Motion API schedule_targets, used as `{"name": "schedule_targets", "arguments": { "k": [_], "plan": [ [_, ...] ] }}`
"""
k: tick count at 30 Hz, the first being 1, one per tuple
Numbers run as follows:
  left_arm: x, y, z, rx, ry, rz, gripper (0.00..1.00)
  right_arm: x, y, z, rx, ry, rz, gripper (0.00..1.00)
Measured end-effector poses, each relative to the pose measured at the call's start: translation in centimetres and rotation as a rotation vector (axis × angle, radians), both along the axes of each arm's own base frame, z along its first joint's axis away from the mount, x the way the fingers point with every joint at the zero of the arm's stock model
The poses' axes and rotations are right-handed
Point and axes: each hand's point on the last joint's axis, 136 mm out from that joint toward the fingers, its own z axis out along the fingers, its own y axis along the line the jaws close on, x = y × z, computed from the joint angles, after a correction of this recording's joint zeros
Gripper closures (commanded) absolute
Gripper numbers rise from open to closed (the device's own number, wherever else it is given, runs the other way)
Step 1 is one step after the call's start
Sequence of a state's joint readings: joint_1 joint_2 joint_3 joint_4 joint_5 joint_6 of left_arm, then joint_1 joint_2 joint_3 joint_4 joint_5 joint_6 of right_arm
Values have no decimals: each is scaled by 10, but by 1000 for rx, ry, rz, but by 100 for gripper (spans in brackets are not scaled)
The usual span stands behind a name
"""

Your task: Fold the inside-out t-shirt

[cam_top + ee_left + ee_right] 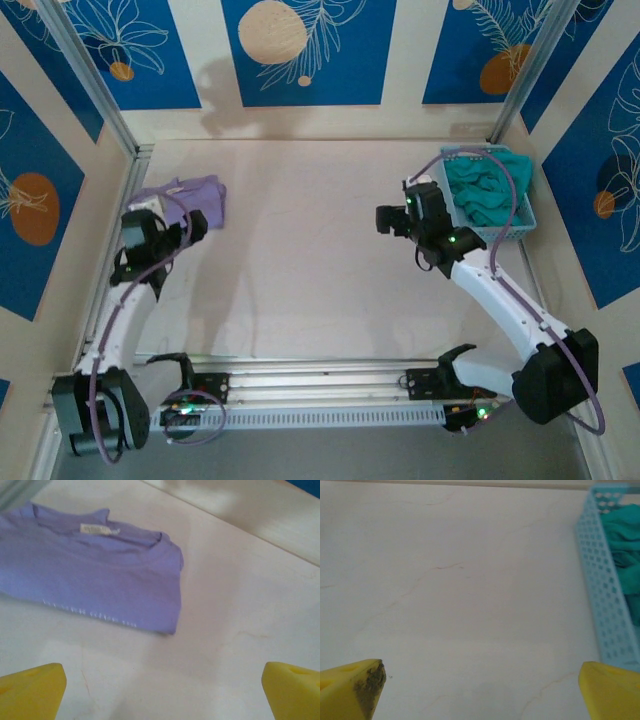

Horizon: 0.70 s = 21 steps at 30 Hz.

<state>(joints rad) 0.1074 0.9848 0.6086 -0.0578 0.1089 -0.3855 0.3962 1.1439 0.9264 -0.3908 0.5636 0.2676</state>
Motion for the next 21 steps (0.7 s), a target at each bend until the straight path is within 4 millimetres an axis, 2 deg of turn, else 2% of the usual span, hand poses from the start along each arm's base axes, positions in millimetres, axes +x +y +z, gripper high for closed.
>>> {"name": "schedule_targets", "arguments": {
  "k": [3, 6, 10, 14, 17, 19, 21],
  "plan": [
    [-13, 0, -15, -13, -4, 19, 0, -3, -23, -22, -25, 17, -82, 1],
    [-21, 9, -25, 21, -1, 67, 0, -5, -44, -47, -53, 26, -144, 1],
    [-20, 24, -34, 87, -36, 128, 0, -9, -63, -89, -106, -8, -153, 1],
    [-12, 32, -66, 158, -29, 137, 0, -7, -77, -127, -107, -18, -164, 1],
    [-4, 29, -93, 195, -8, 102, 0, 4, -82, -136, -90, -41, -163, 1],
    [1, 24, -105, 220, -4, 71, 0, 14, -81, -129, -64, -103, -148, 1],
    [6, 19, -108, 248, -3, 43, 0, 23, -79, -120, -30, -158, -127, 0]
  ]
}}
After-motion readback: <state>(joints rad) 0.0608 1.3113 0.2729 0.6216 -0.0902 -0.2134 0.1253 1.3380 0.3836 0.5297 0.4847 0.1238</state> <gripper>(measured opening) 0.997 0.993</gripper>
